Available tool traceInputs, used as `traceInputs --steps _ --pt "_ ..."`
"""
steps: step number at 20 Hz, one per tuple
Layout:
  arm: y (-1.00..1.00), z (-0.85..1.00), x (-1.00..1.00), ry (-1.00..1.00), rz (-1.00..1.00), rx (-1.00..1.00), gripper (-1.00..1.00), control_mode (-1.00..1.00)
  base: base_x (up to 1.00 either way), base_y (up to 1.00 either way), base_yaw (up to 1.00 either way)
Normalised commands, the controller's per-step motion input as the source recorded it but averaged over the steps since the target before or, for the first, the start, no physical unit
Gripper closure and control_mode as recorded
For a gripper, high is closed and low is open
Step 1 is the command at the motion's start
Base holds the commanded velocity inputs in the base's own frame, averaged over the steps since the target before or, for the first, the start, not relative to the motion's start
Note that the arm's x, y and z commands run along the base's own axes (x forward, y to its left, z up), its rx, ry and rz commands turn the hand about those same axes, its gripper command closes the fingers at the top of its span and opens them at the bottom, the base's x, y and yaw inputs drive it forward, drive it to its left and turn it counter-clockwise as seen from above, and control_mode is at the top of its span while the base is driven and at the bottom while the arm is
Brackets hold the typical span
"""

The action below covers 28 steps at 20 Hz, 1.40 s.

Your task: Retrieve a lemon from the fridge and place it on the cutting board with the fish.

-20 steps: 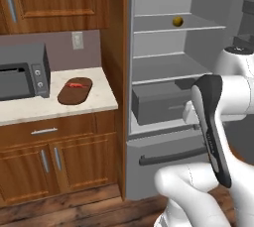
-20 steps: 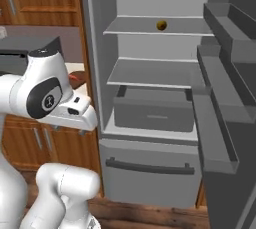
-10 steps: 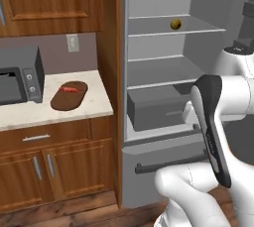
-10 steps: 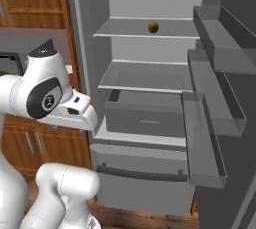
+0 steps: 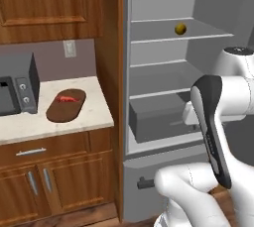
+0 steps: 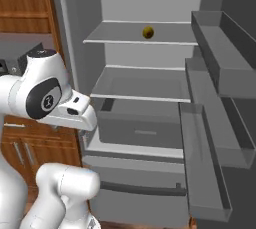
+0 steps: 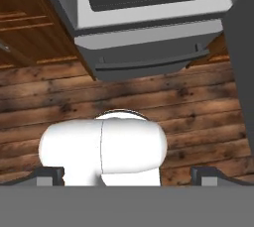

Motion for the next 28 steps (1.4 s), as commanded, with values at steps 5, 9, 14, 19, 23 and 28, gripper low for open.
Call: traceInputs --steps 5,9,14,19,23,28 --pt "0.00 0.00 0.00 0.00 0.00 0.00 -1.00 1.00 0.59 -0.49 -0.01" --pt "0.00 0.00 0.00 0.00 0.00 0.00 -1.00 1.00 0.38 -0.39 -0.03" --pt "0.00 0.00 0.00 0.00 0.00 0.00 -1.00 1.00 0.32 -0.22 -0.03" --pt "0.00 0.00 0.00 0.00 0.00 0.00 -1.00 1.00 0.65 -0.35 -0.01" --pt "0.00 0.00 0.00 0.00 0.00 0.00 -1.00 1.00 0.48 -0.42 0.00" --pt "0.00 0.00 0.00 0.00 0.00 0.00 -1.00 1.00 0.13 -0.11 0.01"
